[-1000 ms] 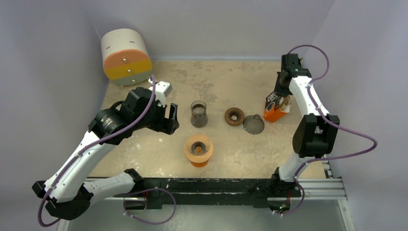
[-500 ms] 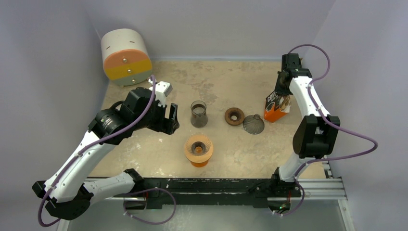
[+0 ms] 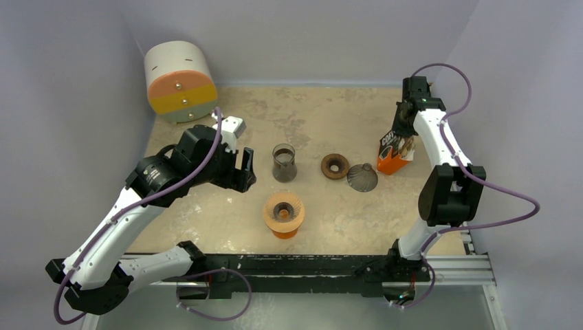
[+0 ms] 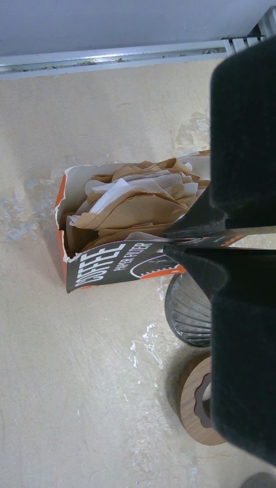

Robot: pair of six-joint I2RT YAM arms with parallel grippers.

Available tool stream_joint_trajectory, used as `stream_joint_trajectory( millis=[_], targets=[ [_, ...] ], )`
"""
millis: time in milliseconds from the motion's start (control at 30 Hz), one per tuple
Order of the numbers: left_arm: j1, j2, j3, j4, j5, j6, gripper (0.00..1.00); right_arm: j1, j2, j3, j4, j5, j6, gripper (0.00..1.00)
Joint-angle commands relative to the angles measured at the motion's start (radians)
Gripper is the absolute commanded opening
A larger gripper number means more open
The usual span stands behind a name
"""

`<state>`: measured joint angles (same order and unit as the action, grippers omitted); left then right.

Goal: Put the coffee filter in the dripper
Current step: Pick up the coffee filter from the coffee filter holder.

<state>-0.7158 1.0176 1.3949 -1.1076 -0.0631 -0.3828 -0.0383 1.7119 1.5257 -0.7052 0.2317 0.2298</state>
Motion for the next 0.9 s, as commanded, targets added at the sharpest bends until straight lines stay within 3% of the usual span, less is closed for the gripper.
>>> stream_joint_trajectory(
  millis=[0,867],
  targets=[
    [-0.001,-0.014,0.006,0.023,0.005,-0.011,0.77,0.006,-0.054,0.026,-0.012,-0.009,0.017,0.11],
    [-0.001,-0.021,0.006,0.02,0.008,-0.014,0.77,0.015,-0.046,0.024,-0.011,-0.035,0.027,0.11]
  ],
)
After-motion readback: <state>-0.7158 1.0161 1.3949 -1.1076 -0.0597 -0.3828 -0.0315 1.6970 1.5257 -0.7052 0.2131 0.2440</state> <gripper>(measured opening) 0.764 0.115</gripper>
